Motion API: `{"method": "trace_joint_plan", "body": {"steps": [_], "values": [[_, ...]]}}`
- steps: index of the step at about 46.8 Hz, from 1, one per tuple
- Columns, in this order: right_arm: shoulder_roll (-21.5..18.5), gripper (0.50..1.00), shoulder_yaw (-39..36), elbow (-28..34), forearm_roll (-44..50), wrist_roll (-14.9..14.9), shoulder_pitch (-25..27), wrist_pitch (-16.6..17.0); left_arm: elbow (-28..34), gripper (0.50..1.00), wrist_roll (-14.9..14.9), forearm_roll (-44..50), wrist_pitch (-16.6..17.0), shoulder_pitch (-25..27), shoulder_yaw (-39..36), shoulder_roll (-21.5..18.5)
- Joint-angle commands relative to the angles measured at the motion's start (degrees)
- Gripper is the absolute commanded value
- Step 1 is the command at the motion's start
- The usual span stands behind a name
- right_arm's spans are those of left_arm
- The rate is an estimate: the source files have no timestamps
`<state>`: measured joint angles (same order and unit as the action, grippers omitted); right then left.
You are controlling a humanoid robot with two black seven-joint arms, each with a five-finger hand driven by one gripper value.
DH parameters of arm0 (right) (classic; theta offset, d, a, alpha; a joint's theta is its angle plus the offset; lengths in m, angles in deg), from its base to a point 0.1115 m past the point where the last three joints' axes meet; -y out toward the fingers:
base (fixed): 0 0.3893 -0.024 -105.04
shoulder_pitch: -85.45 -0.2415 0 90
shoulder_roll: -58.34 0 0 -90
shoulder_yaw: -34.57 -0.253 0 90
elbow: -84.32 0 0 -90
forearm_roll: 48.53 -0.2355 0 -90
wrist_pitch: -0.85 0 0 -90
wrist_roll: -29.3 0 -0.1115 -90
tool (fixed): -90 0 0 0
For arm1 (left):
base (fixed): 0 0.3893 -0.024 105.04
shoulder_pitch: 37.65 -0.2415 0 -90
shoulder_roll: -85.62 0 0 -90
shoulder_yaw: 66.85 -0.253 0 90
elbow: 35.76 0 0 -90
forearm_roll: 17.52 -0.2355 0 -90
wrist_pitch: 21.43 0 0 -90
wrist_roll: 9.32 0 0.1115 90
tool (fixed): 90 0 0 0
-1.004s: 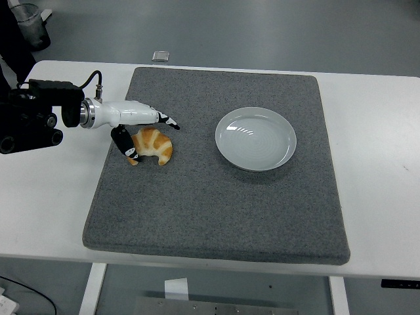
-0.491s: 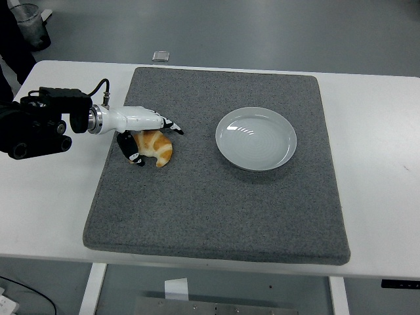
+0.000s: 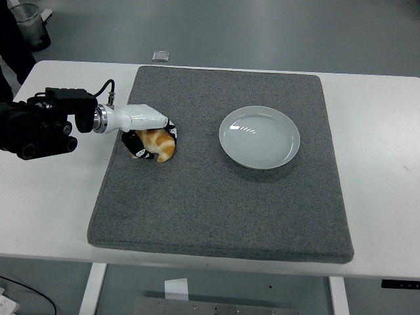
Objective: Place the bread on the plate
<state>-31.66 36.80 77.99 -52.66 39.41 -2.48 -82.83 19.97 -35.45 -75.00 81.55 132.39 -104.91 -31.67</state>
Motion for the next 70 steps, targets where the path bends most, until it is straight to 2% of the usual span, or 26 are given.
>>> {"method": "trace_joint_plan", "body": {"steps": [1, 17, 23, 32, 42, 53, 70], "values": [[0.0, 0.932, 0.05, 0.0, 0.0, 0.0, -0.05, 0.01, 0.0, 0.5, 0.03, -0.01, 0.12, 0.37, 0.0, 0.04], [0.0, 0.932, 0.05, 0.0, 0.0, 0.0, -0.05, 0.01, -0.09, 0.5, 0.29, 0.08, 0.03, 0.81, -0.35, -0.05], [0.0, 0.932, -0.03, 0.0, 0.0, 0.0, -0.05, 0.01, 0.35, 0.5, 0.29, 0.52, -0.06, 2.57, -0.26, -0.14], [0.0, 0.932, -0.03, 0.0, 0.0, 0.0, 0.03, 0.01, 0.97, 0.5, 0.29, 2.01, -1.38, 10.03, 0.27, -0.14], [0.0, 0.932, -0.03, 0.0, 0.0, 0.0, -0.05, 0.01, 1.14, 0.5, 0.12, 6.49, -5.68, 18.56, 0.53, -0.05], [0.0, 0.932, -0.03, 0.0, 0.0, 0.0, -0.05, 0.01, 1.14, 0.5, 0.2, 7.9, -7.27, 24.01, 0.79, 0.3], [0.0, 0.932, -0.03, 0.0, 0.0, 0.0, -0.05, 0.01, -0.44, 0.5, 0.12, 9.22, -6.39, 23.75, 1.94, 6.45]]}}
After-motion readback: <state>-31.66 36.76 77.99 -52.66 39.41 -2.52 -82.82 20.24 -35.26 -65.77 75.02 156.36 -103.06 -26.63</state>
